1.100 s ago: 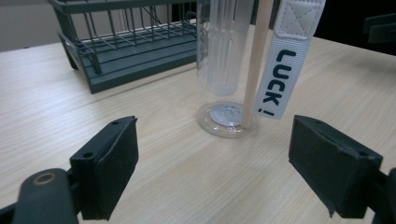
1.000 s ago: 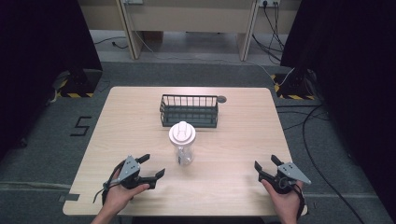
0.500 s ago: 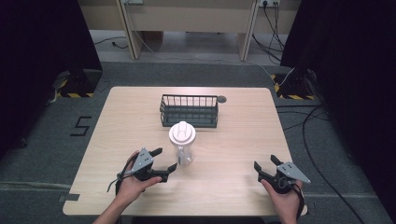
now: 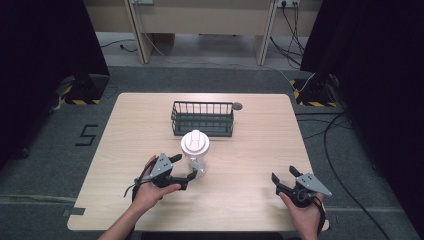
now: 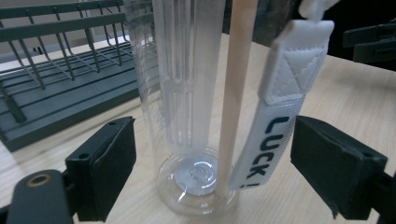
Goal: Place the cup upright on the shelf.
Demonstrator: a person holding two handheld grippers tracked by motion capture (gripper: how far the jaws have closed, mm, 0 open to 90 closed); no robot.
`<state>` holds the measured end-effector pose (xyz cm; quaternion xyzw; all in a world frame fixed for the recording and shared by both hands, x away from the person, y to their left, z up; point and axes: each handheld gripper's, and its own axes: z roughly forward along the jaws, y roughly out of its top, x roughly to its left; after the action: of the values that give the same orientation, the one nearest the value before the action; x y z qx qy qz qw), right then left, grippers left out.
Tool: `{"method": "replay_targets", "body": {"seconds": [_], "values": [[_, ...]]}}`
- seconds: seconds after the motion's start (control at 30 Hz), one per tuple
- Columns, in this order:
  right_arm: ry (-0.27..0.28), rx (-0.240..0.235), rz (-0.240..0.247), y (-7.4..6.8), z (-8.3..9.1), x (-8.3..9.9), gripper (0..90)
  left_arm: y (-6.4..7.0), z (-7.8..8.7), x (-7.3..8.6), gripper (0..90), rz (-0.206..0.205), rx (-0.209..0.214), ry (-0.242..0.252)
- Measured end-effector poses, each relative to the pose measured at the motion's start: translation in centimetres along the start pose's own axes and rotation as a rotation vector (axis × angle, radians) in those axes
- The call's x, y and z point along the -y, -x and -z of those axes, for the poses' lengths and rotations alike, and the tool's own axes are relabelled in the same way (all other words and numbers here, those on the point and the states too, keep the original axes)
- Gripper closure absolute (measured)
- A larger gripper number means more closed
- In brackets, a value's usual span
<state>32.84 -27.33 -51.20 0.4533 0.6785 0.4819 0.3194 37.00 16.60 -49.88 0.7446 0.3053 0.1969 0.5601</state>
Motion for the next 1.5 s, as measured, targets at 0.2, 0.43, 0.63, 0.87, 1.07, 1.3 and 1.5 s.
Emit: {"method": "replay_targets", "body": {"seconds": [0.2,0.43,0.63,0.87,1.07,1.3,1.5], "values": [[-0.003,-0.003,-0.002,0.0,0.0,0.0,25.4,-0.1,-1.0,-0.2,13.8,-0.006,0.015,-0.002],[-0.003,-0.008,-0.002,0.1,-0.1,0.0,25.2,-0.4,-2.0,0.1,13.5,-0.026,0.011,-0.015],[-0.009,-0.008,-0.004,0.1,-0.1,0.0,24.9,-0.6,-2.6,0.1,13.0,-0.041,0.018,-0.007],[-0.016,-0.012,-0.002,0.1,-0.2,-0.1,24.5,-0.7,-3.4,-0.2,12.7,-0.053,0.025,0.003],[-0.018,-0.012,-0.003,0.1,-0.2,-0.1,24.5,-0.8,-3.9,-0.2,12.7,-0.060,0.025,0.007],[-0.019,-0.011,-0.003,0.0,-0.2,-0.1,24.5,-0.9,-4.0,0.0,16.9,-0.048,0.033,0.031],[-0.022,-0.010,-0.002,0.0,-0.2,-0.1,24.5,-1.0,-4.0,0.1,17.4,-0.039,0.036,0.041]]}}
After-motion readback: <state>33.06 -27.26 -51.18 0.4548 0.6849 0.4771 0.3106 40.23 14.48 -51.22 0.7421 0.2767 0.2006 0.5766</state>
